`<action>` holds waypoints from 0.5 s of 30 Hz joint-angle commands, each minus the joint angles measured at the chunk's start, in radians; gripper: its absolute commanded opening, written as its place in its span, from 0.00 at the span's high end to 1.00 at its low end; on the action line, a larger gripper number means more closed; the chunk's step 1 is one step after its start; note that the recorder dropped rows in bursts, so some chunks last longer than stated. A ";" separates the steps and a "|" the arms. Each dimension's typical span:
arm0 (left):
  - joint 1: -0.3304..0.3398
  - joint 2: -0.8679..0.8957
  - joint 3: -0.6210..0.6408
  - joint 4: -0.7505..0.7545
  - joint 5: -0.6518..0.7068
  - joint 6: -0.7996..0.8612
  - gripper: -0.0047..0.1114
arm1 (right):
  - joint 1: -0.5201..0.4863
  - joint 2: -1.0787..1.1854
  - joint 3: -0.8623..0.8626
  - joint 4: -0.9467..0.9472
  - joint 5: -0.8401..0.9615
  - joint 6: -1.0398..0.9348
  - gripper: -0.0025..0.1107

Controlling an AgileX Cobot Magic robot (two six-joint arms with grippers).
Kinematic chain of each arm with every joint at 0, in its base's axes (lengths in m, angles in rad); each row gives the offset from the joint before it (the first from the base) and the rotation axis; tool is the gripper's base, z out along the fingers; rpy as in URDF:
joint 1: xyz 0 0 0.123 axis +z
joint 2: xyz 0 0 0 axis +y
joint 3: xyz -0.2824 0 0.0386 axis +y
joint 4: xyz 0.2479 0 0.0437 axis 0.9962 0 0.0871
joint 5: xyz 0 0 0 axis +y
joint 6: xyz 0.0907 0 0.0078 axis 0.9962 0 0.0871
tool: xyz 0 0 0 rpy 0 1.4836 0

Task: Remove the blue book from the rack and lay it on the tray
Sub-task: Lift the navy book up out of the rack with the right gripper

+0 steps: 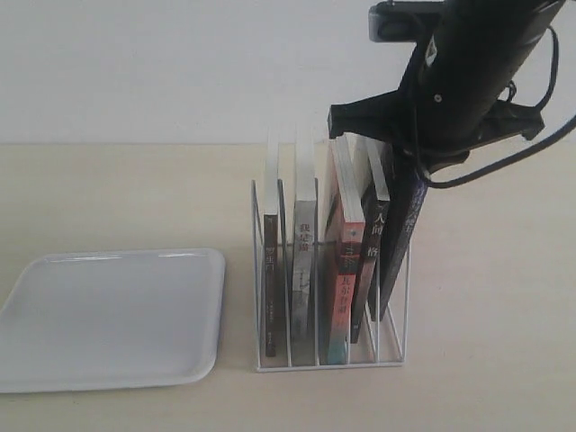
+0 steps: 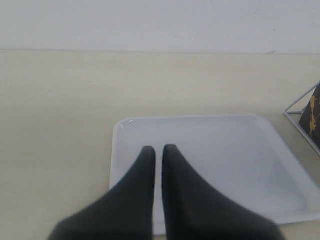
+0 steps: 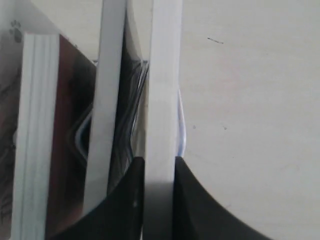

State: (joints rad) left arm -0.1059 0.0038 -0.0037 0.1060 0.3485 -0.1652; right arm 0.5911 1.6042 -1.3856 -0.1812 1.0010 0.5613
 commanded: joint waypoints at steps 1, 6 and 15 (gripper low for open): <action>0.002 -0.004 0.004 0.000 -0.004 0.002 0.92 | -0.001 -0.069 -0.004 -0.012 -0.029 0.002 0.98; 0.002 -0.004 0.004 0.000 -0.004 0.002 0.92 | -0.001 -0.132 -0.004 -0.032 -0.029 -0.005 0.98; 0.002 -0.004 0.004 0.000 -0.004 0.002 0.92 | -0.001 -0.249 -0.044 -0.145 0.072 -0.031 0.98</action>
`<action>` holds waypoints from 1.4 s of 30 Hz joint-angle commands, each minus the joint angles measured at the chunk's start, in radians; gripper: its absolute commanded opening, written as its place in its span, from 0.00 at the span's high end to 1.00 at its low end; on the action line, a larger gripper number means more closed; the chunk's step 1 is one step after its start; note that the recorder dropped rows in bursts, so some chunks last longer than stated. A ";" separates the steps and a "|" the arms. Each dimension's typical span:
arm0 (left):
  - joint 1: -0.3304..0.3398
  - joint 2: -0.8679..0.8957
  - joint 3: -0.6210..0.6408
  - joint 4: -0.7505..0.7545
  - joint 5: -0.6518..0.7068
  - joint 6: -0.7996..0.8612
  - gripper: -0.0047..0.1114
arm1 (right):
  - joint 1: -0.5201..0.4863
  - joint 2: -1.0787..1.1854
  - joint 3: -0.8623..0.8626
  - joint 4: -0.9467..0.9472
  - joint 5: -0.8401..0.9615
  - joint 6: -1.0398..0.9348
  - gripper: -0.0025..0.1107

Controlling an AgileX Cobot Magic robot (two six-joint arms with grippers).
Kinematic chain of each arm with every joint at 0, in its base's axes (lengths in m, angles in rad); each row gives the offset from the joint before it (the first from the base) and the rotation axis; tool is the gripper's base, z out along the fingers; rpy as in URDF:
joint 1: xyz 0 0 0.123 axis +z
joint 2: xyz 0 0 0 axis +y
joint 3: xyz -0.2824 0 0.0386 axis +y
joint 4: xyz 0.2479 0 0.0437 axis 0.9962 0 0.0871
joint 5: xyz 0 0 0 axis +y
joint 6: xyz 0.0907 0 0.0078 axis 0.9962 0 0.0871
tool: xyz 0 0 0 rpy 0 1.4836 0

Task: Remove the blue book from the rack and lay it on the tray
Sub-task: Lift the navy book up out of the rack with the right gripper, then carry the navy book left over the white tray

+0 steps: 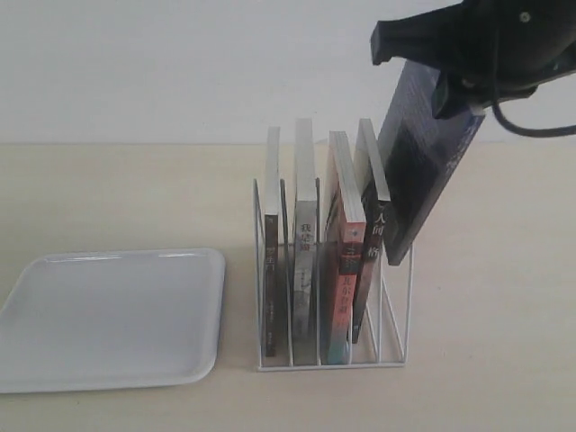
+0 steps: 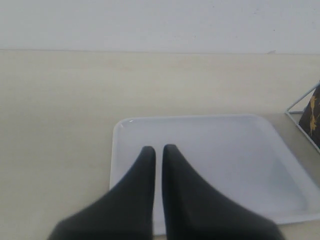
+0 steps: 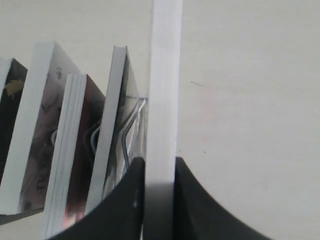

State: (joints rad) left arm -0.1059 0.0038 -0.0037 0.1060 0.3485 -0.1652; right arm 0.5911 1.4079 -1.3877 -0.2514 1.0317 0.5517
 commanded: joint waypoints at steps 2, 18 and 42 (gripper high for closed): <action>0.002 -0.004 0.004 0.000 -0.004 0.002 0.92 | -0.001 -0.075 -0.066 -0.076 0.048 -0.040 0.98; 0.002 -0.004 0.004 0.000 -0.004 0.002 0.92 | 0.002 -0.124 -0.250 -0.041 0.087 -0.141 0.98; 0.002 -0.004 0.004 0.000 -0.004 0.002 0.92 | 0.342 -0.053 -0.309 -0.157 -0.159 -0.234 0.98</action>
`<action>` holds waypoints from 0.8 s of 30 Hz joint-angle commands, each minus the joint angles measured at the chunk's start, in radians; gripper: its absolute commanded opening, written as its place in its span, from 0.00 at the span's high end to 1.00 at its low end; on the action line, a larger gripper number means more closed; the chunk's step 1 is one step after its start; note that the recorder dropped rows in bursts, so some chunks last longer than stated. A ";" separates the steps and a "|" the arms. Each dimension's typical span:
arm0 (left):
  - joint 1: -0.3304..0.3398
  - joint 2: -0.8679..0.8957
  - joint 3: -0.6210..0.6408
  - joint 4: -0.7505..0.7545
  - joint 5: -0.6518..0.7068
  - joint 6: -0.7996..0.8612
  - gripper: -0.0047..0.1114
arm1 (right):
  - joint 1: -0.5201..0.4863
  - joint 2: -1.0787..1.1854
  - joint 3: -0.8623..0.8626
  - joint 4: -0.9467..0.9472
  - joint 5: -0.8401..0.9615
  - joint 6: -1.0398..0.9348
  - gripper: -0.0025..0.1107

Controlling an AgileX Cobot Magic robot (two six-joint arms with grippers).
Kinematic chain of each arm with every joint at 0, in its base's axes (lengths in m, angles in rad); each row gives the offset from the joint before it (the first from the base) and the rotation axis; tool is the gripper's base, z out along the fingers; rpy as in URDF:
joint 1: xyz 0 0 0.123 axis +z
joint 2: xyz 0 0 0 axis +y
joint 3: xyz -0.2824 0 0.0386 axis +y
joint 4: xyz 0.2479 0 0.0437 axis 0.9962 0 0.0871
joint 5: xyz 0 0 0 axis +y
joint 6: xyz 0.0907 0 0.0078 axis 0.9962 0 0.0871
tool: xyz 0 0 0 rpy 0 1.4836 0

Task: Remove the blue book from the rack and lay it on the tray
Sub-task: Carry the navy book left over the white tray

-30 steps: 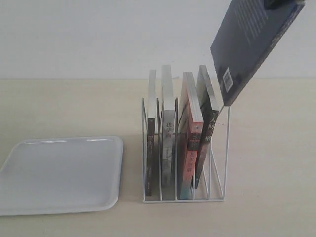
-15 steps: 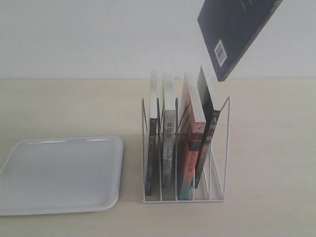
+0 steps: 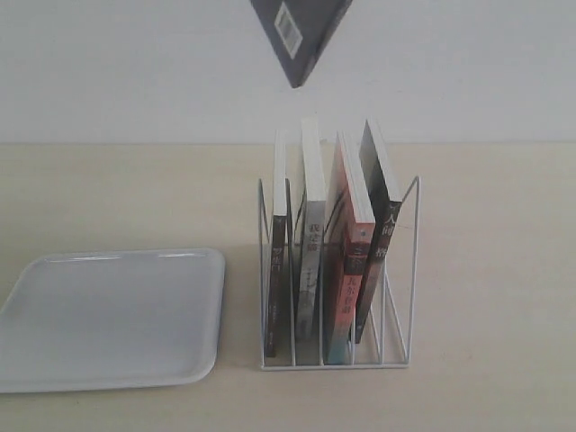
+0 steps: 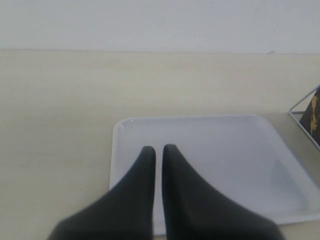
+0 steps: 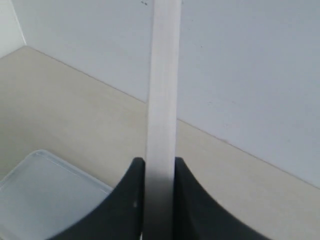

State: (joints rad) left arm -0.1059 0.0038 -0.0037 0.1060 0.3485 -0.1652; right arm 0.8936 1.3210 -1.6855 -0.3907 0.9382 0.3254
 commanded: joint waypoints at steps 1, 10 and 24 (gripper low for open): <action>0.002 -0.004 0.004 0.000 -0.004 0.002 0.92 | 0.051 0.048 -0.011 -0.018 -0.077 -0.008 0.98; 0.002 -0.004 0.004 0.000 -0.004 0.002 0.92 | 0.095 0.163 -0.011 0.030 -0.185 -0.010 0.98; 0.002 -0.004 0.004 0.000 -0.004 0.002 0.92 | 0.095 0.316 -0.011 0.067 -0.139 0.109 0.98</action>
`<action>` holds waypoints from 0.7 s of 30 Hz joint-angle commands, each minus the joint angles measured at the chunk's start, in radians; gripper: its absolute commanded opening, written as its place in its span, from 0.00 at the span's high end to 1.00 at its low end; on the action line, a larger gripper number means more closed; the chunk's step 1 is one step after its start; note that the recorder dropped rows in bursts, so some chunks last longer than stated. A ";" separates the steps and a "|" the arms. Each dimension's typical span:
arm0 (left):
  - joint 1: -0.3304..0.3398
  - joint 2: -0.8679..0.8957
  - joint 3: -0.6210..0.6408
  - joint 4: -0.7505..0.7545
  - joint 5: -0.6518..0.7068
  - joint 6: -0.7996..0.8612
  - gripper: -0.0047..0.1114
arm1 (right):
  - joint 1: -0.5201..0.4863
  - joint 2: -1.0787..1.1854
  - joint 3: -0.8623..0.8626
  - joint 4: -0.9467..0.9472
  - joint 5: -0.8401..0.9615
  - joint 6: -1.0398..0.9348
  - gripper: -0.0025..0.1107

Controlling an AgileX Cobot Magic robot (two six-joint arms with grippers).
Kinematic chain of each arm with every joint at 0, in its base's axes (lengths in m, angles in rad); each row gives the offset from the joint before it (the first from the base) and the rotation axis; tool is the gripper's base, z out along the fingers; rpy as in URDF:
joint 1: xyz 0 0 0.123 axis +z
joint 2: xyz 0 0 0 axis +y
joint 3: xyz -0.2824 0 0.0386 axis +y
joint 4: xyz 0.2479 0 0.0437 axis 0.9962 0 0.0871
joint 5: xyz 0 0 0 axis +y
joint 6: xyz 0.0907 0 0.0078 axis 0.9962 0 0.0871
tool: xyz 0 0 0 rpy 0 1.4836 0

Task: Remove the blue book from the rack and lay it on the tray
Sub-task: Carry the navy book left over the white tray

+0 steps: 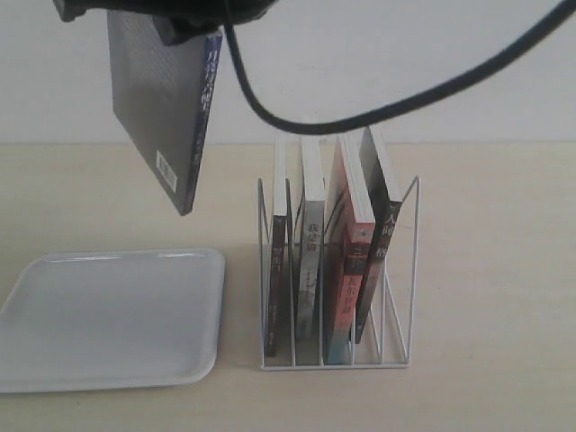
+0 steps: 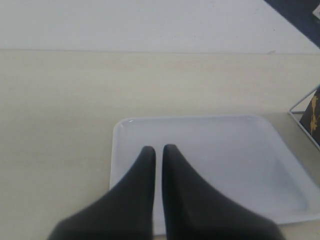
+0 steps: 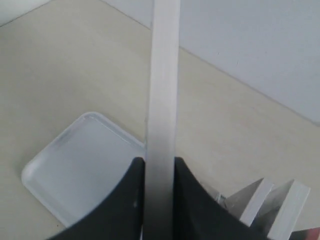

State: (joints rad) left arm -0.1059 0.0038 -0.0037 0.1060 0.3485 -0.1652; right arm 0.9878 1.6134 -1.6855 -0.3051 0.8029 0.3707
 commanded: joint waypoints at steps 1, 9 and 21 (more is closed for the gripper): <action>0.002 -0.004 0.004 0.000 -0.004 0.002 0.92 | 0.000 0.029 -0.011 -0.018 0.008 0.074 0.98; 0.002 -0.004 0.004 0.000 -0.004 0.002 0.92 | 0.000 0.103 -0.083 -0.036 0.153 0.157 0.98; 0.002 -0.004 0.004 0.000 -0.004 0.002 0.92 | 0.041 0.345 -0.380 -0.090 0.396 0.305 0.98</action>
State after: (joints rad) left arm -0.1059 0.0038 -0.0037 0.1060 0.3485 -0.1652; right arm 1.0048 1.9399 -2.0232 -0.3421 1.2160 0.6448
